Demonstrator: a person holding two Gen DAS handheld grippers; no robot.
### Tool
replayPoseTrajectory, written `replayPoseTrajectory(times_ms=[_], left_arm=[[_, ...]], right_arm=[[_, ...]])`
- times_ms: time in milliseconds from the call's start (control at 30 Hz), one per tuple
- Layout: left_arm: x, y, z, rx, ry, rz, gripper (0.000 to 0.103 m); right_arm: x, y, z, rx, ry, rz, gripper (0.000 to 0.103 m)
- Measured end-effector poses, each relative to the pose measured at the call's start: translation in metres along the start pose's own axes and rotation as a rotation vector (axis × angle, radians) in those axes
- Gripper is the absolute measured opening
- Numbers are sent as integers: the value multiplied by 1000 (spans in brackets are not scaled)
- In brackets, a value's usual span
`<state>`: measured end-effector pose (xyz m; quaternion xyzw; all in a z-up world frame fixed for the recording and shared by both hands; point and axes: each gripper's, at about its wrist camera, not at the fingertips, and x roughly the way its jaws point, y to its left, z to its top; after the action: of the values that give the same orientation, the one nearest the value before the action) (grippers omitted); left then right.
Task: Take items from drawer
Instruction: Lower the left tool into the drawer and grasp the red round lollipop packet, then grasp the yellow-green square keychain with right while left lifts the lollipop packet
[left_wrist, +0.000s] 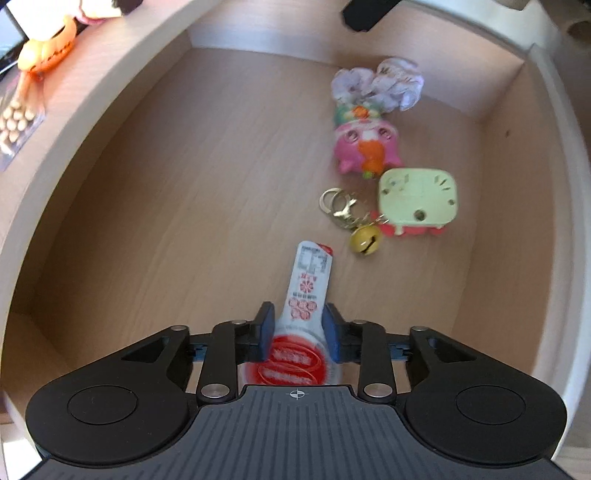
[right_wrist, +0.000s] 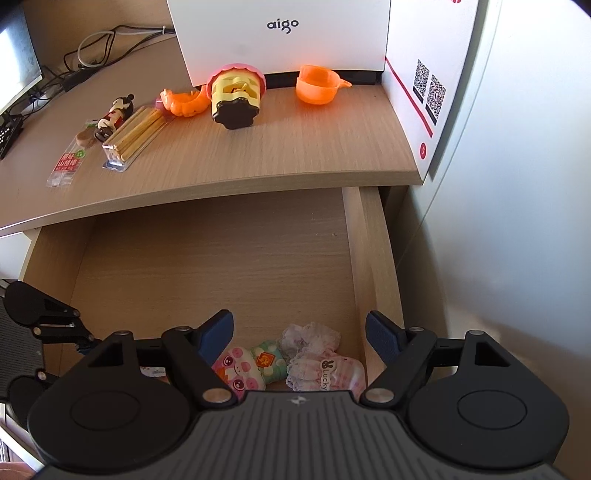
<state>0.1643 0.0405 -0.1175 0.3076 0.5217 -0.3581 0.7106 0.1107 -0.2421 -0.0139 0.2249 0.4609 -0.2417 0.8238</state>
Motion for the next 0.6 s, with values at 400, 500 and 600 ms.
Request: replayPoseTrajectory(times_ms=[400, 500, 600], left_arm=[[0, 34, -16, -240, 10, -30, 27], [-3, 40, -18, -311, 24, -53, 27], [-8, 43, -25, -381, 26, -95, 27]], right_arm=[[14, 21, -18, -5, 222, 204, 79], [31, 41, -31, -95, 321, 165, 79], [49, 56, -36, -163, 376, 96, 79]])
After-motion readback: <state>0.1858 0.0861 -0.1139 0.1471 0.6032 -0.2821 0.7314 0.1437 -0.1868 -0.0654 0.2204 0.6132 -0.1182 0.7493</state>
